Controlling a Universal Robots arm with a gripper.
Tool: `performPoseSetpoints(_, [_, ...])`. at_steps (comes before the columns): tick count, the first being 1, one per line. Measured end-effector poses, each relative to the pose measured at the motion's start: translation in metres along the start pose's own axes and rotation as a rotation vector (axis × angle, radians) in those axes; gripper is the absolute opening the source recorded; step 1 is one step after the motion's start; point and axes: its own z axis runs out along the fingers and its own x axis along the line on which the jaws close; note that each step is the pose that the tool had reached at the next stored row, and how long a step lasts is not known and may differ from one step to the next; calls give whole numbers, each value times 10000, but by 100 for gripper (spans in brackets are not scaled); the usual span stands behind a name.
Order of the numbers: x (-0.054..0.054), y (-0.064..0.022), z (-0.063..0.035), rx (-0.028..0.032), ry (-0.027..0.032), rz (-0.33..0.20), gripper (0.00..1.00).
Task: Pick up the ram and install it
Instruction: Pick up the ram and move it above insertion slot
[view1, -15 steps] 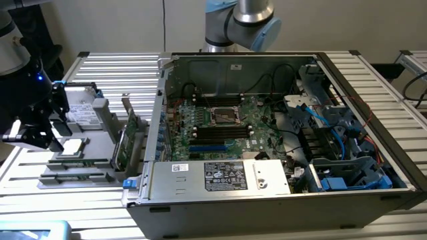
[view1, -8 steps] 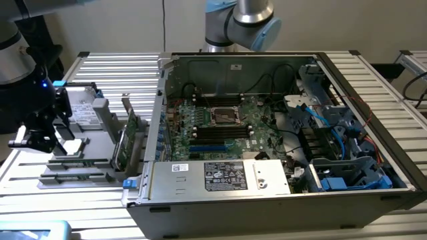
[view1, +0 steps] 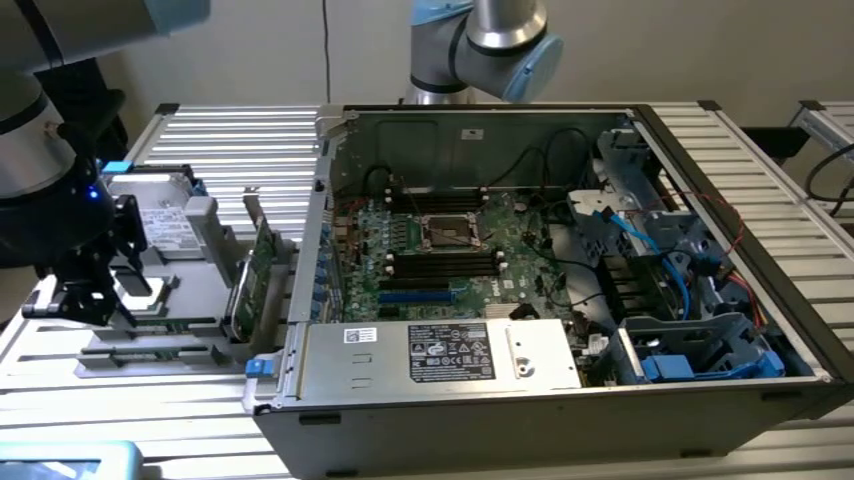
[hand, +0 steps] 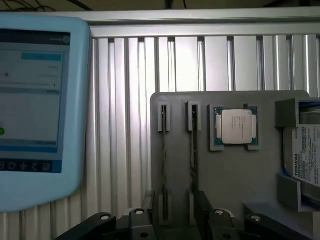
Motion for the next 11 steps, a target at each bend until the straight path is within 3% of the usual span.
performPoseSetpoints(11, [3, -12, 199, -1, 1, -18, 44])
